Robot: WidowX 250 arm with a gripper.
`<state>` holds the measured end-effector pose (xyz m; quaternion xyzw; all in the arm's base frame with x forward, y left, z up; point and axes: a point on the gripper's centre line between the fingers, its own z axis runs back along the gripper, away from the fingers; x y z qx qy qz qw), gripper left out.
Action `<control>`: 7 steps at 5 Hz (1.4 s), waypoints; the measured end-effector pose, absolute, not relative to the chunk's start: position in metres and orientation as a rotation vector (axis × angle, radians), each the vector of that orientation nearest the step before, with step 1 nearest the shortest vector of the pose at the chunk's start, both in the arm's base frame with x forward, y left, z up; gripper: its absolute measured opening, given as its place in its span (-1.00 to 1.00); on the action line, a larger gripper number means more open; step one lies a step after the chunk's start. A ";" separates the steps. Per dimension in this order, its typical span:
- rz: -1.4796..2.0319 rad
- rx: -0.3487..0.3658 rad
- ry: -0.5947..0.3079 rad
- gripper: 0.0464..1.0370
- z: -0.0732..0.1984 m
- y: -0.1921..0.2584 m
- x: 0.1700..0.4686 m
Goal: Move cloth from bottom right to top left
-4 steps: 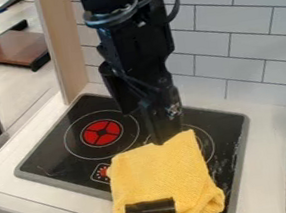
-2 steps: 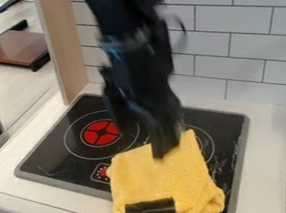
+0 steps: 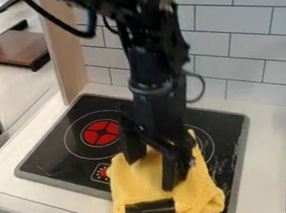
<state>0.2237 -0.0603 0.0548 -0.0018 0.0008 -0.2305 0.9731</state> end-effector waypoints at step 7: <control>-0.468 -0.062 -0.085 0.92 0.026 -0.063 0.269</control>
